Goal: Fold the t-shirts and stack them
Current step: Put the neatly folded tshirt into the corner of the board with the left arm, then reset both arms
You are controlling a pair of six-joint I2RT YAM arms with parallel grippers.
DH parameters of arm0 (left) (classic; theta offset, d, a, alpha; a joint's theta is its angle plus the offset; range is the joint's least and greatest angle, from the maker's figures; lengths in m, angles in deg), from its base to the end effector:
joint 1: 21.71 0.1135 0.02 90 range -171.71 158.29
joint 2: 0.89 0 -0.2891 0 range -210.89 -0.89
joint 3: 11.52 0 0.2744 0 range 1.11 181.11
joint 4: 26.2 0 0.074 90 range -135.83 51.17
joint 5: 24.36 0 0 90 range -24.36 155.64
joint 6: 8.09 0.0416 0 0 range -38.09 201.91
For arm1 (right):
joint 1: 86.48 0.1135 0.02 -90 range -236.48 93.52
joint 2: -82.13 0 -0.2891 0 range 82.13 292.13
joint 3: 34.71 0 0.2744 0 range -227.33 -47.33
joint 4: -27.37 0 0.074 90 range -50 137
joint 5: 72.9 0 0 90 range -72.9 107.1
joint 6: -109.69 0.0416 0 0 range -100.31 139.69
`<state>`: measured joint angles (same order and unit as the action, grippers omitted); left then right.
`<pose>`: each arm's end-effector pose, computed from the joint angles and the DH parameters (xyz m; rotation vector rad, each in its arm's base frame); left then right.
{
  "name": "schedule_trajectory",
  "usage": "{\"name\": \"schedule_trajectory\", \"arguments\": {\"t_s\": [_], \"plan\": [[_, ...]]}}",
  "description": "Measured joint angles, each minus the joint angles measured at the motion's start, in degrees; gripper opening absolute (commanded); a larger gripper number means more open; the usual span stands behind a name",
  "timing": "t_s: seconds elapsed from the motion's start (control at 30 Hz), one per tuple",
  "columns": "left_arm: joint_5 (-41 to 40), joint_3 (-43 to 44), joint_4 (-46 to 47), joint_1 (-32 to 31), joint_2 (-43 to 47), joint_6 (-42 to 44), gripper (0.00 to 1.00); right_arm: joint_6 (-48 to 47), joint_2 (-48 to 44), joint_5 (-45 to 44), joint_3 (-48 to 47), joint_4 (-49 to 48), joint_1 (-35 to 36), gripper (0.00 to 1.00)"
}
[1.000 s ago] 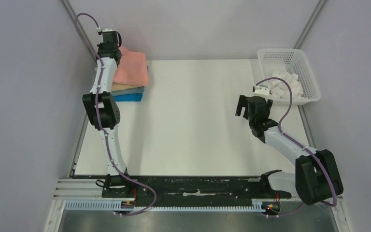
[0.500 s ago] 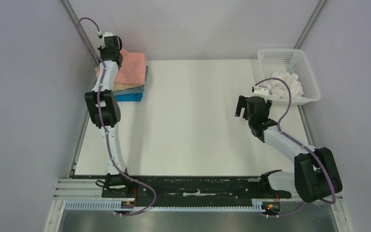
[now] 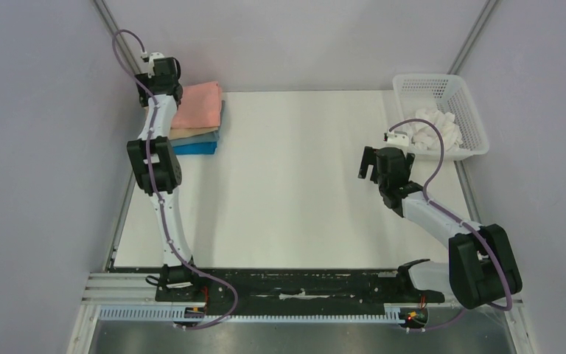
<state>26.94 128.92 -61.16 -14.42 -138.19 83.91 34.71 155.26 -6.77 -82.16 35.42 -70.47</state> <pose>0.5888 0.1015 0.2685 -0.4956 2.0329 0.8113 0.2705 0.0601 0.2090 0.2184 2.0946 -0.1269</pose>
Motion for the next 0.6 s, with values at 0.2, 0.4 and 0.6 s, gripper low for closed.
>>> {"name": "schedule_trajectory", "arguments": {"t_s": [0.2, 0.4, 0.6], "plan": [[3.15, -8.55, -1.81, 0.37, 6.27, -6.43, 0.8, 0.42, -2.97, 0.68, 0.04, 0.98, 0.0, 0.98], [12.17, -22.27, -1.55, -0.42, 20.26, -18.16, 0.81, 0.35, -11.5, 1.49, 2.67, 0.83, 0.0, 0.98], [20.46, -40.61, 0.42, -5.64, 38.86, -26.84, 0.82, -0.04, -20.83, 2.05, 9.44, 0.87, -0.02, 0.98]]}}
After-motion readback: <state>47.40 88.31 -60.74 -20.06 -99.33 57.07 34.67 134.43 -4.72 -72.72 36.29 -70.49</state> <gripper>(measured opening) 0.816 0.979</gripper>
